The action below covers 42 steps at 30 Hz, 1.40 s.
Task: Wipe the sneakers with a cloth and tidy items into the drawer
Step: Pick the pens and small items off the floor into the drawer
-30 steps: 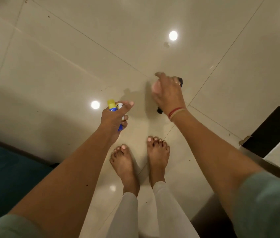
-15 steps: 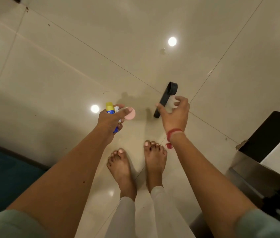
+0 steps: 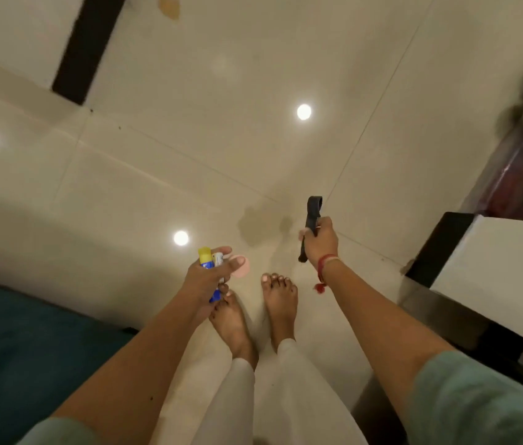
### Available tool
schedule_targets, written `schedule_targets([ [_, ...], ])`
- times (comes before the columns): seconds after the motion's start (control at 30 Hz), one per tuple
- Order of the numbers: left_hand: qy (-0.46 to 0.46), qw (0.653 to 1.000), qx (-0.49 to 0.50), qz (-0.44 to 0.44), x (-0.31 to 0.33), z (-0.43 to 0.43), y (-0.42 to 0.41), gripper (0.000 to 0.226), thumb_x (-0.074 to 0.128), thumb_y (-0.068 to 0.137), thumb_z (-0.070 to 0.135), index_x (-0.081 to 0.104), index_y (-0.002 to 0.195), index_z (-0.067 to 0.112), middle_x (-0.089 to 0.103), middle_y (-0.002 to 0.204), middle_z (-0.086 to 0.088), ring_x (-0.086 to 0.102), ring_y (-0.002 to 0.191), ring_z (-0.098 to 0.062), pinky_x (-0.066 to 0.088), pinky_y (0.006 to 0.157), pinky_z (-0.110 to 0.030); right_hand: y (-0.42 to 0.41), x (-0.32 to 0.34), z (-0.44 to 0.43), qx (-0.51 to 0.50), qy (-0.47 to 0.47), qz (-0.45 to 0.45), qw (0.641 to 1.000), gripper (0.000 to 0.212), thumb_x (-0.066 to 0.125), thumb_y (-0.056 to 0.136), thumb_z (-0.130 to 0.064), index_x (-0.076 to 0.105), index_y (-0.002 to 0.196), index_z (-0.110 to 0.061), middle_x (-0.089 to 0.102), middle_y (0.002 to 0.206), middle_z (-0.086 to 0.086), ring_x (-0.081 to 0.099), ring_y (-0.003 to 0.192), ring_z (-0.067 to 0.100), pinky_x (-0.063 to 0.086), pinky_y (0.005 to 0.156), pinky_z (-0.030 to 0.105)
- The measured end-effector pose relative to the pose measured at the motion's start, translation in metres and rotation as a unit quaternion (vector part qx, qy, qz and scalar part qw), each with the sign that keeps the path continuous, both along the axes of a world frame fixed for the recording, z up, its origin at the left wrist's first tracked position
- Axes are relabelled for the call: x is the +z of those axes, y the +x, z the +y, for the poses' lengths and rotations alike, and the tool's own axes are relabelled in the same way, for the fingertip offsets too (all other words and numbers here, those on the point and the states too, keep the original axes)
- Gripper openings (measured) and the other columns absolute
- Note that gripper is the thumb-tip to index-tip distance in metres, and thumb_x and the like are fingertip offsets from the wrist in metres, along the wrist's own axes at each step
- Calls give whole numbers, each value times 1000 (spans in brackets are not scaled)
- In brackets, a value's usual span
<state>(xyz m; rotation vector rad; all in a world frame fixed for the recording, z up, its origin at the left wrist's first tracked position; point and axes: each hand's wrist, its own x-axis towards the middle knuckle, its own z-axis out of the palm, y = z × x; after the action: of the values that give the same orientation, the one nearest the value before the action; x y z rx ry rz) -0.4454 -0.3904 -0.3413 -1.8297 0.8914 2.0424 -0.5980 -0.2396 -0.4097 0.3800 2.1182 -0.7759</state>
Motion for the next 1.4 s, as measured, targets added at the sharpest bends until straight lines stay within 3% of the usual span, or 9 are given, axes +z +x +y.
schedule_targets([
  [0.07, 21, 1000, 0, 2, 52, 3, -6, 25, 73, 80, 5, 64, 102, 14, 56, 77, 0, 40, 50, -7, 36, 39, -16, -3, 63, 10, 42, -34, -4, 999, 18, 40, 92, -5, 37, 103, -18, 63, 100, 17, 62, 90, 30, 49, 82, 38],
  [0.2, 50, 998, 16, 36, 183, 7, -19, 20, 66, 86, 7, 64, 105, 13, 57, 79, -2, 40, 44, -4, 34, 37, -15, 2, 210, 38, 72, -63, 0, 995, 16, 46, 93, -12, 43, 108, -18, 59, 89, 12, 56, 70, 19, 49, 64, 33],
  [0.37, 95, 988, 33, 114, 339, 9, -26, 28, 69, 73, 19, 68, 101, 19, 52, 72, 3, 38, 45, -2, 32, 39, -14, 11, 384, 88, 184, 8, 69, 980, 24, 59, 89, -30, 53, 105, -13, 60, 90, 5, 59, 84, 28, 46, 72, 31],
  [0.53, 175, 963, 26, 203, 436, 16, -20, 48, 95, 45, 18, 75, 89, 16, 56, 68, 1, 41, 45, -4, 34, 37, -14, 43, 494, 141, 129, 33, 84, 987, 28, 63, 87, -26, 57, 108, -10, 66, 104, 14, 61, 93, 29, 47, 79, 31],
  [0.67, 300, 910, -8, 287, 477, 19, -4, 58, 100, 28, 11, 76, 81, 11, 65, 74, -4, 50, 49, -9, 38, 37, -16, 93, 535, 171, 3, 43, 94, 995, 38, 62, 88, -18, 54, 123, -5, 61, 122, 17, 57, 109, 31, 41, 85, 28],
  [0.83, 348, 894, -125, 252, 487, 13, 13, 58, 99, 31, 8, 75, 84, 7, 65, 80, -6, 59, 58, -15, 41, 38, -18, 188, 560, 175, -151, 83, 101, 980, 46, 61, 91, -24, 48, 129, -1, 54, 130, 19, 52, 118, 32, 39, 88, 29],
  [0.97, 296, 913, -222, 172, 477, 15, 28, 38, 92, 52, 13, 75, 85, 6, 66, 87, -16, 68, 69, -18, 46, 38, -19, 271, 565, 168, -297, 102, 115, 942, 37, 62, 89, -20, 54, 115, 4, 59, 116, 23, 55, 106, 36, 42, 86, 36],
  [1.13, 173, 915, -359, 58, 458, 36, 44, 23, 71, 73, 20, 62, 88, 6, 66, 78, -13, 53, 49, -7, 46, 37, -16, 363, 559, 177, -383, 151, 103, 905, 34, 61, 90, -16, 58, 111, 11, 56, 116, 29, 53, 109, 41, 38, 92, 39],
  [1.4, 135, 789, -599, 5, 453, 136, 80, 17, 67, 88, 16, 58, 91, 3, 62, 76, -13, 49, 46, -8, 46, 38, -16, 506, 562, 170, -583, 139, 75, 797, 15, 49, 96, -17, 58, 83, -16, 66, 81, 14, 63, 77, 31, 46, 68, 33],
])
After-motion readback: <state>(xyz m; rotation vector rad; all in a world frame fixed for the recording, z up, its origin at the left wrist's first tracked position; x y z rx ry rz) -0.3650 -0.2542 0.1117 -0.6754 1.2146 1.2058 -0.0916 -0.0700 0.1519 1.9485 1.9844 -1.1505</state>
